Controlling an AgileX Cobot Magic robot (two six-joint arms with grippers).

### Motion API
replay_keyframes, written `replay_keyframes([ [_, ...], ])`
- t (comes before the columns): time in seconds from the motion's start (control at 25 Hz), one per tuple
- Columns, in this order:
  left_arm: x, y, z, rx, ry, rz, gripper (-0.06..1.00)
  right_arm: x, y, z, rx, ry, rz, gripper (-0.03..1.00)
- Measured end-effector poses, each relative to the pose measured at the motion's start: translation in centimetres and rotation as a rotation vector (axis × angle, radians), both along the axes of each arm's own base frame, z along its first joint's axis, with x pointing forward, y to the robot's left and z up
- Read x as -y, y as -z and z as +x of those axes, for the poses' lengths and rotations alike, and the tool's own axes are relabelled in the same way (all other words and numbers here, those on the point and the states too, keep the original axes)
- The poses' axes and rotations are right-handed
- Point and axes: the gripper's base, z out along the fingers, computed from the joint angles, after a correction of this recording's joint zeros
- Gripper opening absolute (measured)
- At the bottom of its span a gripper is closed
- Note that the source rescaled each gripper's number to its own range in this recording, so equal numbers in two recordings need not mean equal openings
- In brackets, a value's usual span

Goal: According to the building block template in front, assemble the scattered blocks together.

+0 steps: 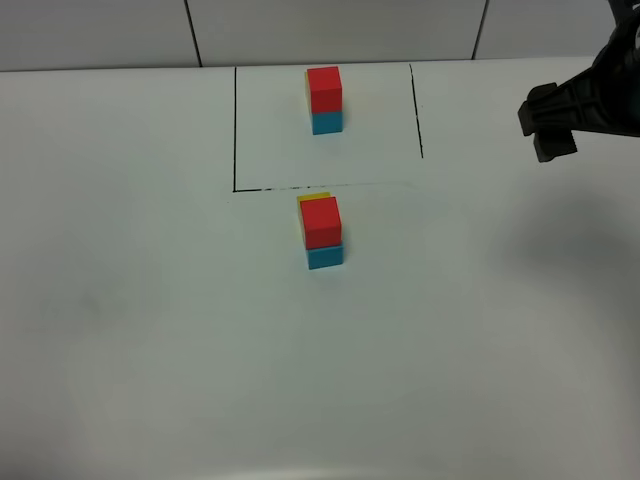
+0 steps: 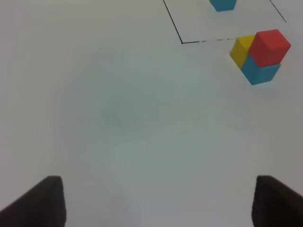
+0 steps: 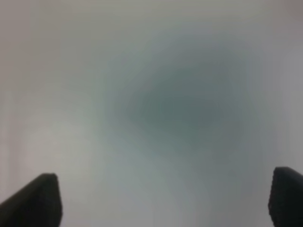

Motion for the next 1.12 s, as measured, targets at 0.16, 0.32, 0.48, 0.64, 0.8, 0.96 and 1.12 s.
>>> replay_keyframes([
  [0.16,0.0,0.0,0.0,0.000,0.000,0.000,0.76,0.8,-0.1,-3.0,0.031,-0.004,0.009,0.76],
  [0.32,0.0,0.0,0.0,0.000,0.000,0.000,0.76,2.0,0.0,-7.2,0.083,-0.010,0.010,0.76],
  [0.48,0.0,0.0,0.0,0.000,0.000,0.000,0.76,3.2,-1.4,-11.6,0.181,-0.009,0.035,0.76],
  [0.64,0.0,0.0,0.0,0.000,0.000,0.000,0.76,4.7,-3.2,-16.7,0.316,0.005,0.073,0.76],
  [0.8,0.0,0.0,0.0,0.000,0.000,0.000,0.76,6.1,-2.9,-21.7,0.391,0.037,0.105,0.77],
  [0.96,0.0,0.0,0.0,0.000,0.000,0.000,0.76,7.4,-0.8,-25.3,0.439,0.080,0.102,0.86],
  [1.12,0.0,0.0,0.0,0.000,0.000,0.000,0.76,8.2,1.3,-27.5,0.504,0.114,0.100,0.98],
])
